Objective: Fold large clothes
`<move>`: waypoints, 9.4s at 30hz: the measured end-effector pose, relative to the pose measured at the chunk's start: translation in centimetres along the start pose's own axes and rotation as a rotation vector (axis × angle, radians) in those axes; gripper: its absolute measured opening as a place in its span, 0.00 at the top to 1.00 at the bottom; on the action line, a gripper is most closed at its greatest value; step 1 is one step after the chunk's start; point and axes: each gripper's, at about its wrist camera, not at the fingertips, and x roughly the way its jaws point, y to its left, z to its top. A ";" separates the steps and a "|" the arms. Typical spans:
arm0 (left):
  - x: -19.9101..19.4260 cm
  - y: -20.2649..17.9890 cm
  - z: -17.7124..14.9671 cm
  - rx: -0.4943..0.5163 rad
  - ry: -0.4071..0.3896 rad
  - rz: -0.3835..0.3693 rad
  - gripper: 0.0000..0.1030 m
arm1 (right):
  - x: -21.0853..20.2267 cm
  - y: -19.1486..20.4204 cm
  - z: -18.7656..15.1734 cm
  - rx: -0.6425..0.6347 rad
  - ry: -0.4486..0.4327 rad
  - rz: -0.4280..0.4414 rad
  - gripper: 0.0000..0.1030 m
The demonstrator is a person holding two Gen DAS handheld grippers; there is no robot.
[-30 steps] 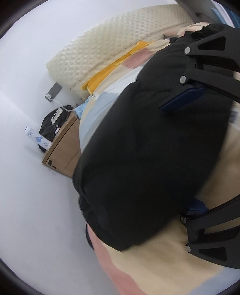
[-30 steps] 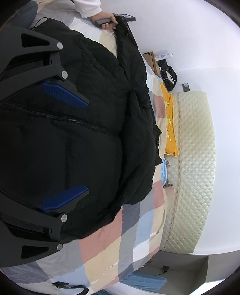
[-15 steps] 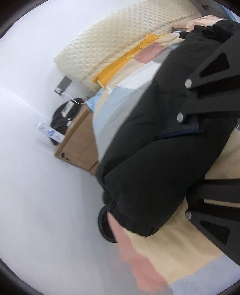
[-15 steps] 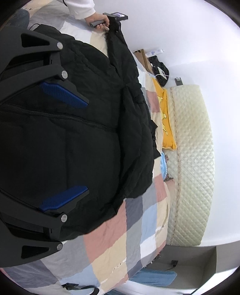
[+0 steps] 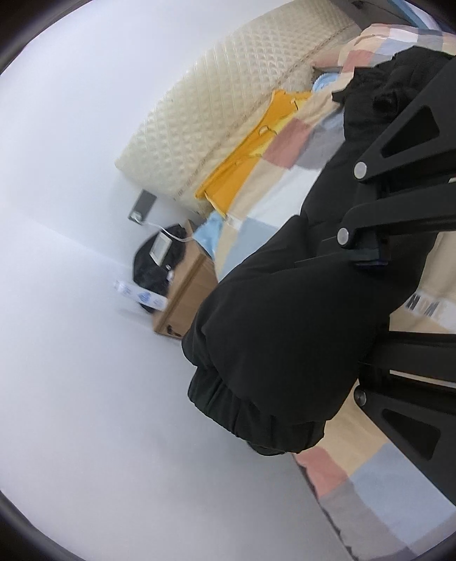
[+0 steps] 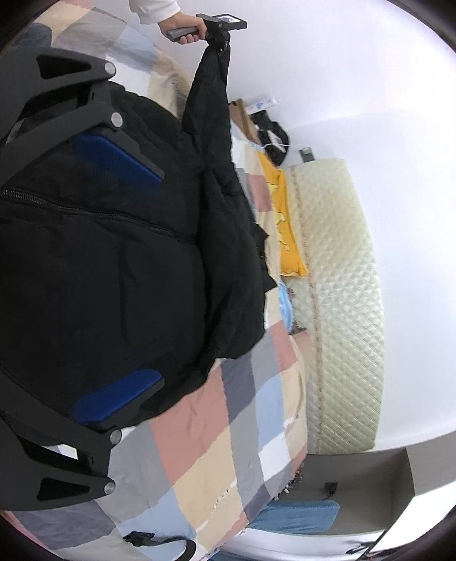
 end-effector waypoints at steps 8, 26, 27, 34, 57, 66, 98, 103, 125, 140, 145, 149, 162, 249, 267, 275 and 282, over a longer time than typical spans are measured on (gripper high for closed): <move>-7.3 -7.3 1.7 0.099 -0.067 -0.049 0.88 | -1.9 -0.6 -0.6 -0.031 -0.016 0.050 0.00; -20.0 -29.1 1.7 0.367 -0.199 -0.168 0.88 | -4.7 -3.7 -0.9 0.013 -0.051 0.138 0.00; -20.5 -30.7 1.2 0.391 -0.205 -0.175 0.88 | -4.7 -4.1 -1.0 0.025 -0.048 0.140 0.00; -21.3 -40.2 -3.4 0.514 -0.218 -0.239 0.88 | -5.2 -5.7 -0.8 0.031 -0.079 0.077 0.00; -7.5 -61.4 -34.9 0.787 0.202 -0.575 0.88 | -0.6 -10.5 0.3 0.074 -0.029 -0.003 0.00; 0.4 -60.5 -43.3 0.820 0.325 -0.507 0.87 | 1.8 -11.6 -0.3 0.124 0.022 -0.005 0.00; -15.4 -53.3 -33.0 0.805 0.121 -0.383 0.45 | 0.2 -9.6 -0.7 0.033 -0.083 -0.018 0.00; -21.0 -49.0 -29.5 0.783 0.032 -0.395 0.45 | -0.4 -9.0 -0.6 0.008 -0.104 -0.033 0.00; -31.8 -33.1 -28.4 0.638 -0.031 -0.444 0.45 | -4.4 -6.6 -1.4 -0.018 -0.090 0.071 0.00; -32.4 -28.4 -32.2 0.614 -0.060 -0.422 0.45 | -7.3 -3.1 -2.0 -0.122 -0.130 0.110 0.00; -31.5 -27.0 -33.2 0.602 -0.031 -0.394 0.45 | -6.8 -2.4 -2.2 -0.129 -0.106 0.142 0.00; -30.5 -26.1 -33.4 0.585 0.009 -0.398 0.45 | -6.3 -2.1 -2.3 -0.139 -0.086 0.138 0.00; -28.1 -26.1 -34.5 0.563 0.147 -0.463 0.45 | -1.3 -9.4 -0.3 0.023 0.080 0.081 0.00; -12.6 -10.2 -27.3 0.076 0.866 -0.403 0.95 | 5.2 -18.7 -5.6 0.525 0.589 0.264 0.87; -17.1 -12.9 -21.3 0.274 0.734 -0.168 0.78 | 3.9 -21.2 -1.8 0.352 0.533 -0.012 0.40; -16.3 -24.2 -15.8 0.359 0.436 -0.242 0.73 | 6.1 -13.4 8.5 0.164 0.211 0.055 0.40; -10.1 -38.1 -17.1 0.444 0.311 -0.357 0.73 | 13.6 0.3 14.8 -0.025 0.075 0.225 0.68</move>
